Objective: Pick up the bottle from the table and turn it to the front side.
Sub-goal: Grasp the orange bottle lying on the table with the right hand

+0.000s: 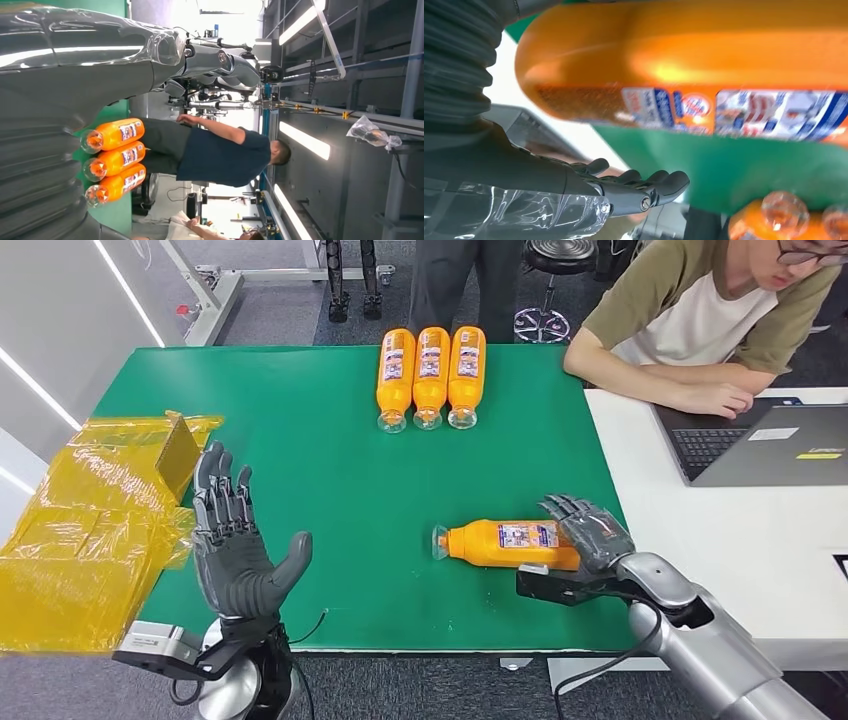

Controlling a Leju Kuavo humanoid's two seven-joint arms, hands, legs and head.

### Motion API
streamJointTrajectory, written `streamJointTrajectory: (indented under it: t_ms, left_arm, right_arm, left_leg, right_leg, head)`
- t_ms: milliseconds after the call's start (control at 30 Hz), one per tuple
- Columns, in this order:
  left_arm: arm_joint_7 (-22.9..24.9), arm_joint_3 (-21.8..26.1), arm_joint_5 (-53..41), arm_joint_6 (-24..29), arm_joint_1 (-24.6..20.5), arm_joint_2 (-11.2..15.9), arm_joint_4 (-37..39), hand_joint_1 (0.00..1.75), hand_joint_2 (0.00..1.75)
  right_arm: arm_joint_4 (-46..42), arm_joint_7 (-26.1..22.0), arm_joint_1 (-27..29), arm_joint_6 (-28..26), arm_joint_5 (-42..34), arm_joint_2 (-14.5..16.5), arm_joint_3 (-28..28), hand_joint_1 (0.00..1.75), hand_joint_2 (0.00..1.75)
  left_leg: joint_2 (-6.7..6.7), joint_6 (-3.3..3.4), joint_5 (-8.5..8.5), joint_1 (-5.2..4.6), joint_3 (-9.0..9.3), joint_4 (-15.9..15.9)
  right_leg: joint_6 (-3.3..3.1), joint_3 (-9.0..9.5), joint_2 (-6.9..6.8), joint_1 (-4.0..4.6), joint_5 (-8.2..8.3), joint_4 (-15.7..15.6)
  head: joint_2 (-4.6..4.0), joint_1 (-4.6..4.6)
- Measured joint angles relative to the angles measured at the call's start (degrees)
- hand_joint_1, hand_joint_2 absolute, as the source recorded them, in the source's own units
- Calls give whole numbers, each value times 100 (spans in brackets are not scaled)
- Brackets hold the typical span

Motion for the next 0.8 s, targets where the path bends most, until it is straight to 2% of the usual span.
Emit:
streamJointTrajectory:
  t_ms: [367,400,433,533,567,600,700,800]
  left_arm:
    - [46,-15,107,67,-41,1,-7,0,175]
    - [50,-19,108,67,-47,1,-7,0,175]
    - [52,-20,108,67,-52,2,-7,0,175]
    - [58,-23,109,67,-66,2,-7,0,175]
    - [64,-23,112,66,-70,2,-7,0,175]
    - [73,-24,116,65,-76,3,-7,0,175]
    - [93,-26,136,61,-88,3,-7,0,175]
    - [96,-26,138,66,-76,3,-12,0,175]
  right_arm:
    - [740,101,-379,421,-277,93,454,0,175]
    - [767,106,-400,433,-278,93,471,5,175]
    - [789,107,-417,440,-279,93,485,29,175]
    - [833,107,-445,462,-287,93,512,145,175]
    - [843,107,-452,475,-304,93,519,165,175]
    - [851,107,-458,486,-330,92,528,171,175]
    - [854,95,-471,444,-417,83,550,175,175]
    - [837,31,-410,10,-442,81,550,175,175]
  left_leg:
    - [0,1,1,0,5,2]
    - [0,1,1,0,6,2]
    - [0,1,1,0,6,2]
    - [-1,2,1,0,9,2]
    - [-1,3,2,0,10,2]
    - [-1,3,3,0,11,3]
    - [-1,5,4,0,17,3]
    - [-2,5,3,0,16,3]
  right_leg:
    - [0,2,2,0,0,-2]
    - [0,3,2,0,0,-3]
    - [0,4,1,0,0,-3]
    - [0,7,1,0,0,-3]
    - [1,8,0,0,1,-3]
    - [1,10,0,0,1,-3]
    - [1,15,0,0,1,-3]
    - [1,17,-1,0,1,-3]
  head:
    - [0,0]
    - [0,-1]
    - [0,-1]
    - [0,0]
    - [0,0]
    - [0,1]
    - [0,0]
    - [0,1]
